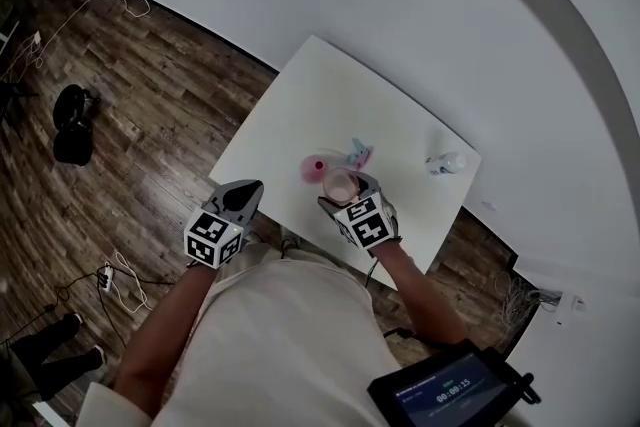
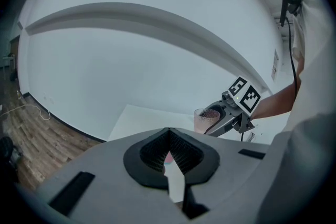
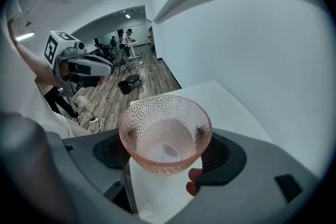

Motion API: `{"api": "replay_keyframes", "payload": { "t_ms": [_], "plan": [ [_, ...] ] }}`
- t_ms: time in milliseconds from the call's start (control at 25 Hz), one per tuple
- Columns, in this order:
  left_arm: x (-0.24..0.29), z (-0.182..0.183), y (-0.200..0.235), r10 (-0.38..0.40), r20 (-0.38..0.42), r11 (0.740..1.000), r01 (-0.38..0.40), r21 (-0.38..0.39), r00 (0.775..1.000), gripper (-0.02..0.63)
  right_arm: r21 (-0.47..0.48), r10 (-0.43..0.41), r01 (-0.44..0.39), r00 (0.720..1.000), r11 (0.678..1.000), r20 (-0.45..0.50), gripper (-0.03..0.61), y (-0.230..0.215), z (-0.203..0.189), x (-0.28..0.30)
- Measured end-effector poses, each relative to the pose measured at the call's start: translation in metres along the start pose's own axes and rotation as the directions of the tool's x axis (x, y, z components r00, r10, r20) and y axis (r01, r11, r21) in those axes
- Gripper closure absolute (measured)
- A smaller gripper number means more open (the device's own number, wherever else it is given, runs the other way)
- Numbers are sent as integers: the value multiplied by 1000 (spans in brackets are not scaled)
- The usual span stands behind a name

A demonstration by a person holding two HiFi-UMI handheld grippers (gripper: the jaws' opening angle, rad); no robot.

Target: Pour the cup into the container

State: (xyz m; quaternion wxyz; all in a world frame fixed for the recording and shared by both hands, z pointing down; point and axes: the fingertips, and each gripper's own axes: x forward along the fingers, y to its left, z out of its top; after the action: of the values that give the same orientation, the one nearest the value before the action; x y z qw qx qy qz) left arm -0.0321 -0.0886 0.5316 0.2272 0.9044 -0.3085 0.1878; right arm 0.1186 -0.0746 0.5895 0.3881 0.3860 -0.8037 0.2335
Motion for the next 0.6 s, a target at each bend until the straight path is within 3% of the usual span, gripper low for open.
{"api": "replay_keyframes", "payload": {
  "t_ms": [600],
  "plan": [
    [10, -18, 0, 35, -15, 999, -35, -14, 999, 604, -59, 80, -88, 990, 994, -115, 198, 19, -14, 9]
  ]
}}
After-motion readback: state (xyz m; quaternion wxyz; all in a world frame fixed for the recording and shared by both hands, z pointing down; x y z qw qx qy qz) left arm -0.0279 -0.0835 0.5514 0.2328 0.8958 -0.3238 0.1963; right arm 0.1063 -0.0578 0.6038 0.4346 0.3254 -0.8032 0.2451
